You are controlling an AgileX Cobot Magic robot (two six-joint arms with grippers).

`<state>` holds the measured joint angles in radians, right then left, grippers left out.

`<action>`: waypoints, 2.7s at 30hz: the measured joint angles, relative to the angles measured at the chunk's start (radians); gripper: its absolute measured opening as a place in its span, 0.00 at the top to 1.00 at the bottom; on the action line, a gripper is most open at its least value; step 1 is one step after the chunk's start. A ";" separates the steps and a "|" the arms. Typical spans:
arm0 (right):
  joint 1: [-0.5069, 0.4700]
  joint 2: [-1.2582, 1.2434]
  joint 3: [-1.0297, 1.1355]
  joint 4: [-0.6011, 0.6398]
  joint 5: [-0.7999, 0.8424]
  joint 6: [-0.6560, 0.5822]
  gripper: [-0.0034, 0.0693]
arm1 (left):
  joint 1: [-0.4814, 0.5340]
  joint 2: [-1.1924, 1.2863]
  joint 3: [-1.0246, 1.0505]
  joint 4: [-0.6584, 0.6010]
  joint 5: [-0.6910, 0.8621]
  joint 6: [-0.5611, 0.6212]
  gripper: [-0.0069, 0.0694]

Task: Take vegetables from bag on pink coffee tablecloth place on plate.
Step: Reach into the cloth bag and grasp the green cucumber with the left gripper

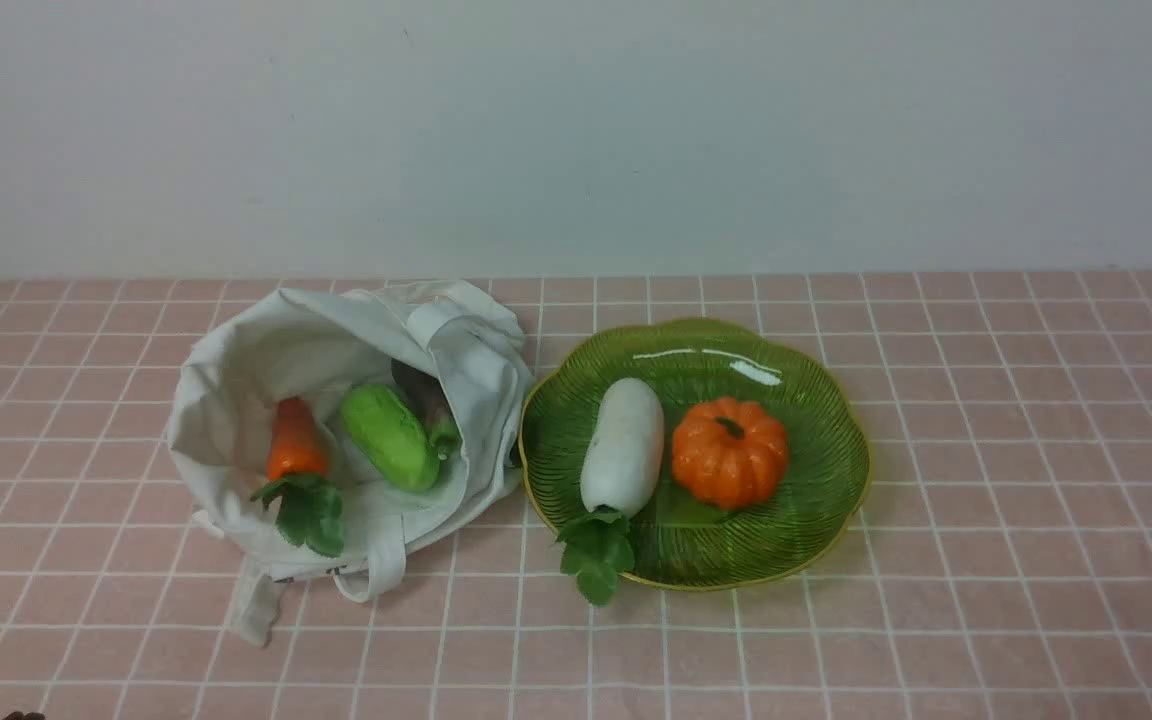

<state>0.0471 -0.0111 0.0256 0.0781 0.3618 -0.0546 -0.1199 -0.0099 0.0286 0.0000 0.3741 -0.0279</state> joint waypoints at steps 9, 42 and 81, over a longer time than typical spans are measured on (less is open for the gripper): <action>0.000 0.000 0.000 0.000 0.000 0.000 0.97 | 0.000 0.000 0.000 0.000 0.000 0.000 0.92; 0.000 0.000 0.000 0.000 0.000 0.000 0.97 | 0.000 0.000 0.001 -0.670 -0.042 -0.306 0.92; 0.000 0.000 0.000 0.000 0.000 0.000 0.97 | -0.142 1.643 -1.126 -0.402 0.419 0.064 0.44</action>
<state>0.0471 -0.0111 0.0256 0.0781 0.3618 -0.0546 -0.2623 1.6333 -1.0974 -0.4015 0.7928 0.0363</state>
